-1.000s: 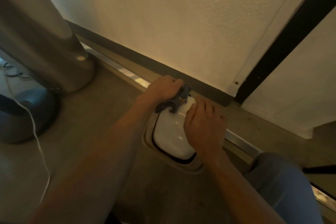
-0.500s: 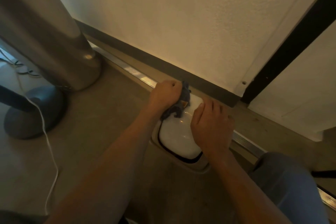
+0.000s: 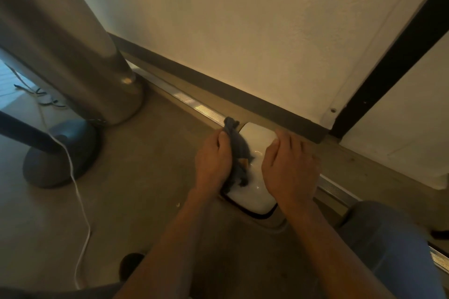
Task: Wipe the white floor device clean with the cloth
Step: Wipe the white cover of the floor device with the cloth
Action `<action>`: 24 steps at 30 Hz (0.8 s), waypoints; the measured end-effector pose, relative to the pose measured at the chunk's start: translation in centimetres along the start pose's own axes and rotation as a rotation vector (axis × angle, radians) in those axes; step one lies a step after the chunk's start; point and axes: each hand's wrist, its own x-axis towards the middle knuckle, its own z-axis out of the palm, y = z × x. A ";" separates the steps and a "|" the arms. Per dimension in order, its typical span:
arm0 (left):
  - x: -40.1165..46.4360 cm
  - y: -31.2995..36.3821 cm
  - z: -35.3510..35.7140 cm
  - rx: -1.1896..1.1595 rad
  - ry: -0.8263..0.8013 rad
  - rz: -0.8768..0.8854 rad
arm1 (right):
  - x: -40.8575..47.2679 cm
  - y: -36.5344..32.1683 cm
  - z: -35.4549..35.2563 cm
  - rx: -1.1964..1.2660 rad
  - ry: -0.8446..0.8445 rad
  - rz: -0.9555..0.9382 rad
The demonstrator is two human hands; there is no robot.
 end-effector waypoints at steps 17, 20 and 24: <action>-0.5 -1.8 -1.0 -0.042 -0.074 0.171 | -0.3 -0.3 -0.1 -0.001 -0.006 0.012; 3.8 -0.4 -0.8 0.032 -0.224 0.109 | -0.3 -0.4 0.0 -0.026 -0.024 0.016; 6.9 2.8 1.0 0.318 -0.315 0.257 | -0.4 -0.4 0.1 -0.037 -0.021 0.025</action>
